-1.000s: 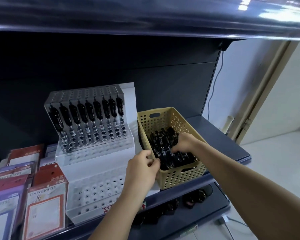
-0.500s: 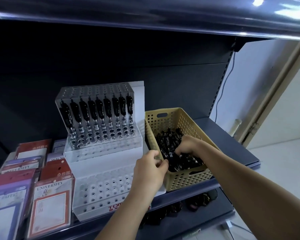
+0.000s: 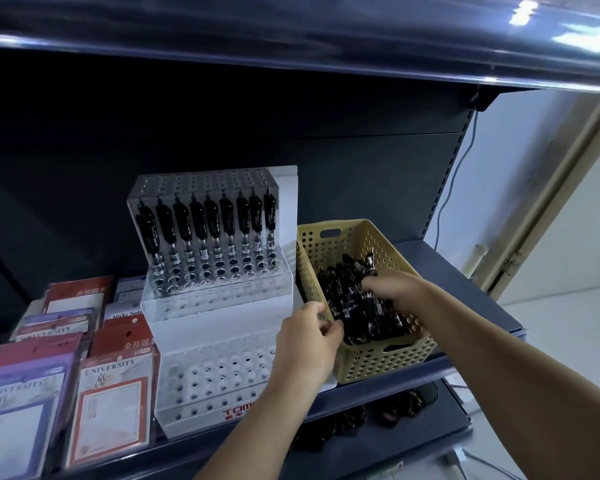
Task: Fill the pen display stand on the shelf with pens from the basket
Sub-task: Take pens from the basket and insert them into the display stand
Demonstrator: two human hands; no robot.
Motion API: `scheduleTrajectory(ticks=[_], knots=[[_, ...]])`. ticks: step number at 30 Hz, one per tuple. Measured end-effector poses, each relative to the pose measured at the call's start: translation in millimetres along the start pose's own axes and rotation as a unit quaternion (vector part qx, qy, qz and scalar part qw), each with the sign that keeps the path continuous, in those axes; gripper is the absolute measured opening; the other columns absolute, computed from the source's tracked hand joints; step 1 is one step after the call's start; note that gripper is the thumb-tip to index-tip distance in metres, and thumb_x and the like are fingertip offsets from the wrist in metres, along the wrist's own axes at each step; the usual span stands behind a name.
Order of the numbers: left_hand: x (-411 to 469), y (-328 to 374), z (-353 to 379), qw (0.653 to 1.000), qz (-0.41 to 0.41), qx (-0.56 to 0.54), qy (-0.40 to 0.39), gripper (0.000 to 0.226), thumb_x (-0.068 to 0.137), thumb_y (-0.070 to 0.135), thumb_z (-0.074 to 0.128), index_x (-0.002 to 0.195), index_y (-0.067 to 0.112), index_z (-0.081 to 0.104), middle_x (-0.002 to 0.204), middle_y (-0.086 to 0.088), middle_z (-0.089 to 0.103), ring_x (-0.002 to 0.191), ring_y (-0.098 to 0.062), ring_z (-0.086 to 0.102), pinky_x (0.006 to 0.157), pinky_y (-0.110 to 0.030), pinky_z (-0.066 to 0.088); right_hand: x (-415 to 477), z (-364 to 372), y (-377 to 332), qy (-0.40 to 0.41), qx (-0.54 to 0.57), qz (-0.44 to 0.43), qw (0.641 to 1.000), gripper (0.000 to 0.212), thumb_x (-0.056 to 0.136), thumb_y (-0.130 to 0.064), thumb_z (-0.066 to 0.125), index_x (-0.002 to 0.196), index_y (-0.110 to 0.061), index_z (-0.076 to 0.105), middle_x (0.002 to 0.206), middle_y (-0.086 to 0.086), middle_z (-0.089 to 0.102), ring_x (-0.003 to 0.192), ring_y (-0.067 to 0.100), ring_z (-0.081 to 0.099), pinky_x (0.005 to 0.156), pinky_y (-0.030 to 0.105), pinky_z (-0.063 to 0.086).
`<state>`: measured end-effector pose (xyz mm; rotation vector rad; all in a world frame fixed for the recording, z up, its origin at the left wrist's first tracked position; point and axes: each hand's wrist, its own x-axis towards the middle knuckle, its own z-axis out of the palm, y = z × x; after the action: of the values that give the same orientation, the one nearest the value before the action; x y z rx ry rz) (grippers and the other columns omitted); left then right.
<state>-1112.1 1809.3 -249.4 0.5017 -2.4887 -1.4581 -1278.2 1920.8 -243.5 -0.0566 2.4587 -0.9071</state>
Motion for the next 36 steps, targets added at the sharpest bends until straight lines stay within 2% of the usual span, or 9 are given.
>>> scheduleTrajectory(ticks=[3, 5, 8, 13, 17, 22, 27, 32, 36], knots=[[-1, 1, -1, 1.000, -0.004, 0.002, -0.002, 0.046, 0.090, 0.030, 0.059, 0.131, 0.014, 0.050, 0.097, 0.003, 0.065, 0.074, -0.019, 0.068, 0.075, -0.038, 0.057, 6, -9, 2, 0.021, 0.089, -0.012, 0.996, 0.034, 0.068, -0.026, 0.050, 0.093, -0.005, 0.059, 0.084, 0.009, 0.050, 0.076, 0.023, 0.046, 0.068, 0.035, 0.038], [-3, 3, -2, 1.000, -0.006, 0.002, -0.003, 0.045, 0.089, 0.029, 0.060, 0.131, 0.013, 0.051, 0.094, 0.003, 0.062, 0.076, -0.020, 0.067, 0.074, -0.039, 0.058, -12, -14, -10, 0.036, 0.160, -0.029, 0.986, 0.014, 0.080, -0.016, 0.050, 0.086, -0.006, 0.058, 0.083, 0.011, 0.057, 0.074, 0.024, 0.051, 0.067, 0.034, 0.042], [-5, 6, -5, 0.999, 0.008, 0.035, -0.002, 0.045, 0.091, 0.032, 0.057, 0.131, 0.013, 0.050, 0.098, -0.002, 0.066, 0.078, -0.020, 0.067, 0.076, -0.035, 0.056, -31, -24, -21, 0.029, 0.286, -0.064, 0.956, 0.014, 0.093, -0.006, 0.045, 0.084, -0.005, 0.056, 0.078, 0.009, 0.058, 0.069, 0.019, 0.055, 0.069, 0.035, 0.048], [-10, 16, -13, 0.989, 0.056, 0.137, -0.011, 0.066, 0.090, 0.041, 0.057, 0.143, 0.015, 0.028, 0.114, -0.006, 0.064, 0.099, -0.019, 0.062, 0.083, -0.029, 0.049, -61, -34, -38, 0.019, 0.428, -0.089, 0.899, 0.008, 0.094, -0.005, 0.046, 0.089, -0.003, 0.052, 0.067, 0.006, 0.054, 0.057, 0.016, 0.054, 0.051, 0.030, 0.049], [-17, 34, -30, 0.990, 0.102, 0.097, 0.007, 0.082, 0.083, 0.052, 0.058, 0.148, 0.022, 0.018, 0.147, 0.003, 0.038, 0.132, -0.011, 0.036, 0.105, -0.024, 0.030, -88, -26, -50, -0.023, 0.485, -0.107, 0.868, 0.011, 0.092, -0.004, 0.048, 0.084, -0.004, 0.054, 0.063, 0.005, 0.055, 0.059, 0.016, 0.053, 0.064, 0.032, 0.051], [-27, 54, -50, 0.984, 0.161, 0.077, -0.014, 0.074, 0.080, 0.041, 0.070, 0.142, 0.031, 0.030, 0.132, 0.014, 0.049, 0.100, 0.006, 0.038, 0.084, -0.008, 0.028, -113, 1, -64, -0.059, 0.444, -0.159, 0.880, 0.012, 0.093, -0.009, 0.049, 0.082, -0.005, 0.054, 0.060, 0.004, 0.059, 0.051, 0.014, 0.060, 0.056, 0.031, 0.049], [-34, 58, -61, 0.986, 0.153, 0.067, -0.021, 0.084, 0.083, 0.033, 0.069, 0.145, 0.035, 0.012, 0.131, 0.010, 0.051, 0.094, 0.003, 0.042, 0.079, -0.009, 0.034, -130, 10, -76, -0.029, 0.421, -0.219, 0.880, 0.003, 0.094, -0.014, 0.052, 0.092, -0.012, 0.051, 0.066, 0.001, 0.061, 0.057, 0.011, 0.062, 0.058, 0.028, 0.047], [-42, 59, -68, 0.986, 0.160, 0.034, 0.011, 0.086, 0.084, 0.025, 0.067, 0.143, 0.039, 0.008, 0.112, 0.021, 0.049, 0.087, 0.006, 0.046, 0.062, 0.002, 0.038, -150, 20, -87, -0.091, 0.480, -0.215, 0.846, 0.018, 0.093, -0.014, 0.054, 0.108, -0.005, 0.051, 0.071, 0.006, 0.063, 0.062, 0.017, 0.065, 0.062, 0.034, 0.051], [-47, 47, -80, 0.983, 0.151, 0.094, 0.039, 0.082, 0.087, 0.020, 0.061, 0.147, 0.034, 0.006, 0.115, 0.012, 0.057, 0.091, -0.006, 0.057, 0.068, -0.008, 0.042, -163, 45, -89, -0.125, 0.506, -0.196, 0.831, 0.022, 0.093, -0.012, 0.053, 0.111, 0.000, 0.051, 0.072, 0.010, 0.065, 0.065, 0.020, 0.067, 0.064, 0.035, 0.053]])
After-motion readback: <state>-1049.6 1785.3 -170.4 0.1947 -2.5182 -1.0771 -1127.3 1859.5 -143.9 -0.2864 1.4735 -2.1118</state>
